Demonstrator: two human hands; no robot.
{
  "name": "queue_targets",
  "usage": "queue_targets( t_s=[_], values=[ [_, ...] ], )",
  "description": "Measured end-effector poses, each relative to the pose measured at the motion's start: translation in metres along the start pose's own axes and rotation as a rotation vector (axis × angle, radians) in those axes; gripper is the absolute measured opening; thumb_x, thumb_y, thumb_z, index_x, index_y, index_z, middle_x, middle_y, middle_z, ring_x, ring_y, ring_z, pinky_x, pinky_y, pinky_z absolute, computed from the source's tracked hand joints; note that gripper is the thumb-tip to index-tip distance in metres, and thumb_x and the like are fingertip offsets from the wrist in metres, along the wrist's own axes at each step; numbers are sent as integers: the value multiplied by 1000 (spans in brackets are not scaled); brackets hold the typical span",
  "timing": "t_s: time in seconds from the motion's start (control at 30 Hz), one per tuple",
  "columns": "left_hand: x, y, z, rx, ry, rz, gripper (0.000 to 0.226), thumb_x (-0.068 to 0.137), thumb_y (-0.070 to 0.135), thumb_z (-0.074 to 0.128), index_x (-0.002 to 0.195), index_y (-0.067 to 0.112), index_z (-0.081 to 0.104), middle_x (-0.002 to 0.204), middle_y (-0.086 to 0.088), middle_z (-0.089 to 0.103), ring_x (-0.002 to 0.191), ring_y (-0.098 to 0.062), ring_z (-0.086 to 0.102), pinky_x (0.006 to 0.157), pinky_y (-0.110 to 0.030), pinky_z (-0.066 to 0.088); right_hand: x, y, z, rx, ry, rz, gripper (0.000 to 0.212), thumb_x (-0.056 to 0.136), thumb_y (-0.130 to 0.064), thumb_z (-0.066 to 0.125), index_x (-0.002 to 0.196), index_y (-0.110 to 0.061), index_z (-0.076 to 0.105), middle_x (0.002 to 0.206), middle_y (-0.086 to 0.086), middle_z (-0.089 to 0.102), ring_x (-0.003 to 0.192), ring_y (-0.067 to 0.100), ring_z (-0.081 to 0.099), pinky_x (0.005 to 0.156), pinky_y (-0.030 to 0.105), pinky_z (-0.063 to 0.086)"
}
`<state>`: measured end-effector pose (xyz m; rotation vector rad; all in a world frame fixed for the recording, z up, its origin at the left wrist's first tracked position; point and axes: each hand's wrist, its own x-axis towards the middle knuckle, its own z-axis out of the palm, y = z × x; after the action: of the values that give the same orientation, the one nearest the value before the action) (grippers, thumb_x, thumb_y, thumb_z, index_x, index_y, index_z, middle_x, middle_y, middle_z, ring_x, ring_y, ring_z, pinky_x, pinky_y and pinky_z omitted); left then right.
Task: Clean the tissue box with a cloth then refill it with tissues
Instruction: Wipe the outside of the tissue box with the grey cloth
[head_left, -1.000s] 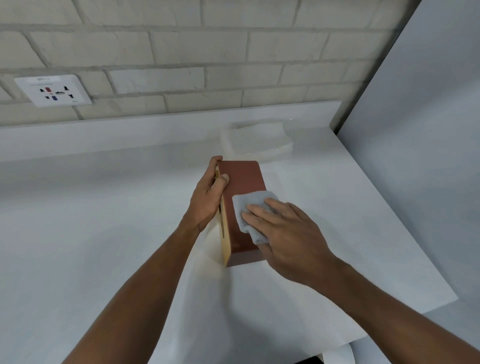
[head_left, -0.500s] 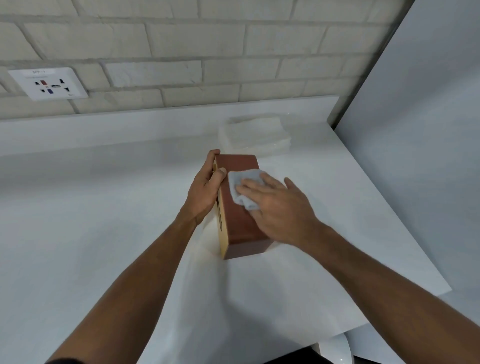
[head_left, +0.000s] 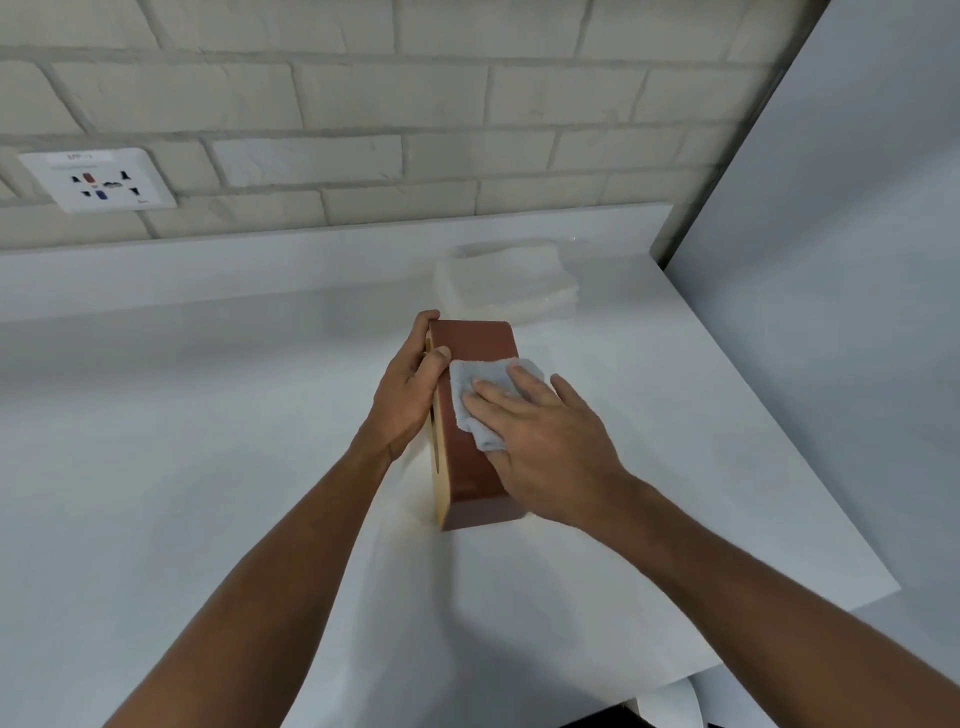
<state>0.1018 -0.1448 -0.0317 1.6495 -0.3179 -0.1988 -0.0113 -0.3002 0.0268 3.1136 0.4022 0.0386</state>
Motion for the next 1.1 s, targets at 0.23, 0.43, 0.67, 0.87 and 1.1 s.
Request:
queue_targets(
  t_s=[0.23, 0.43, 0.67, 0.87, 1.1],
  values=[
    [-1, 0, -2, 35, 5, -8, 38, 111, 16, 40, 148, 25, 44, 86, 23, 63, 80, 4, 61, 78, -11, 47, -6, 3, 3, -35, -4, -40, 54, 92, -41, 32, 138, -25, 55, 142, -7, 57, 134, 30, 49, 101, 52, 44],
    [-2, 2, -1, 16, 14, -6, 33, 111, 15, 42, 129, 41, 50, 82, 26, 61, 81, 4, 59, 79, -12, 46, -2, 18, 4, 77, -39, 76, 56, 95, -42, 28, 147, -31, 43, 153, -12, 42, 145, 28, 33, 112, 54, 33],
    [-1, 3, 0, 22, 1, -10, 34, 111, 12, 40, 130, 39, 48, 80, 30, 62, 81, 8, 59, 79, -6, 43, 0, 22, 9, 93, -36, 39, 59, 94, -44, 21, 148, -31, 42, 153, -13, 42, 146, 26, 32, 111, 56, 33],
    [1, -2, 0, -17, 1, -11, 33, 111, 15, 40, 134, 37, 48, 84, 22, 62, 81, 0, 59, 78, -15, 49, -50, -7, 23, 192, 30, -83, 54, 105, -37, 17, 150, -19, 41, 157, -3, 38, 147, 17, 29, 119, 39, 28],
    [3, -8, 1, -40, -4, -31, 39, 110, 21, 41, 147, 34, 45, 95, 14, 62, 88, -3, 60, 83, -17, 50, -49, 11, 30, 582, 53, 83, 50, 104, -44, 29, 151, -27, 36, 159, -15, 28, 149, -1, 13, 121, 31, 22]
  ],
)
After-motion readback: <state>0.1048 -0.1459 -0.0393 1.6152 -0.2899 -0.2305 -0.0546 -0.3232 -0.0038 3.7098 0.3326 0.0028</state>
